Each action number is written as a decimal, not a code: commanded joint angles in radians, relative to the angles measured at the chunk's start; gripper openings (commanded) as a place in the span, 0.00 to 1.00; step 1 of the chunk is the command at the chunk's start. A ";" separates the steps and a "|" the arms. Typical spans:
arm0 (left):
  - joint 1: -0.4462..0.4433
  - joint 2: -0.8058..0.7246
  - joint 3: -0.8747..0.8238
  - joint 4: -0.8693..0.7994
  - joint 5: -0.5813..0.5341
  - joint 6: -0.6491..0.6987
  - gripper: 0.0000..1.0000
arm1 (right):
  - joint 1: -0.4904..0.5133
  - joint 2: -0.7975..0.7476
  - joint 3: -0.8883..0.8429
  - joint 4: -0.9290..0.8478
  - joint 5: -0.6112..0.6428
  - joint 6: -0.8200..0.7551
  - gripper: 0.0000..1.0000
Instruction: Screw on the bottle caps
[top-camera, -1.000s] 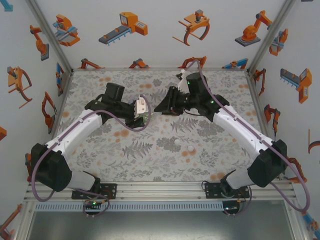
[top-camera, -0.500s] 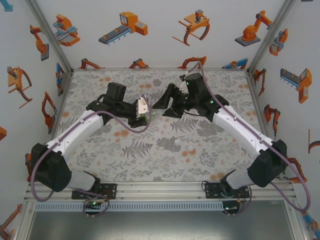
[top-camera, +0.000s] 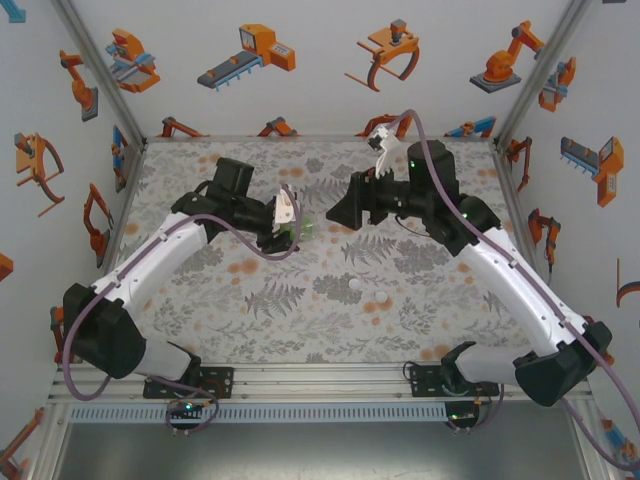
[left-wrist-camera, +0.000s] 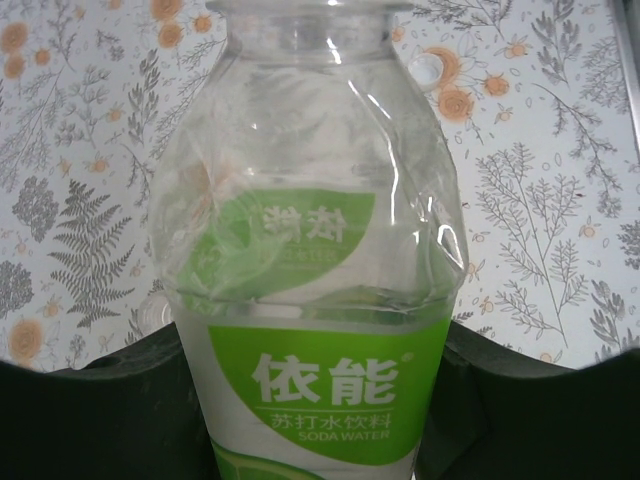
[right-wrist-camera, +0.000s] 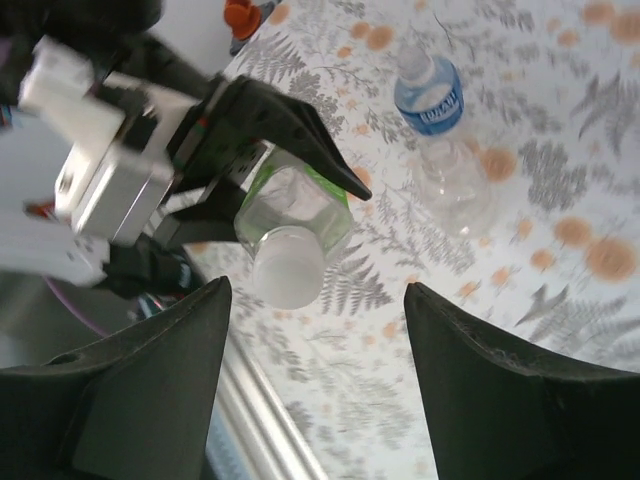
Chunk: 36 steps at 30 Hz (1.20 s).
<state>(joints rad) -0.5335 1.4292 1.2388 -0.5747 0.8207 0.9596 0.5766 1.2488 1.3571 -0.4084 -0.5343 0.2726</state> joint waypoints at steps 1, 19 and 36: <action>-0.002 0.030 0.066 -0.150 0.068 0.076 0.00 | 0.001 -0.024 0.005 0.028 -0.151 -0.354 0.63; -0.007 0.056 0.131 -0.293 0.060 0.114 0.00 | 0.063 0.034 -0.042 0.029 -0.265 -0.710 0.54; -0.008 0.072 0.137 -0.299 0.063 0.111 0.00 | 0.069 0.032 -0.092 0.095 -0.273 -0.684 0.46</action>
<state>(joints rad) -0.5362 1.4864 1.3449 -0.8402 0.8448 1.0485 0.6376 1.2934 1.2778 -0.3729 -0.7898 -0.4175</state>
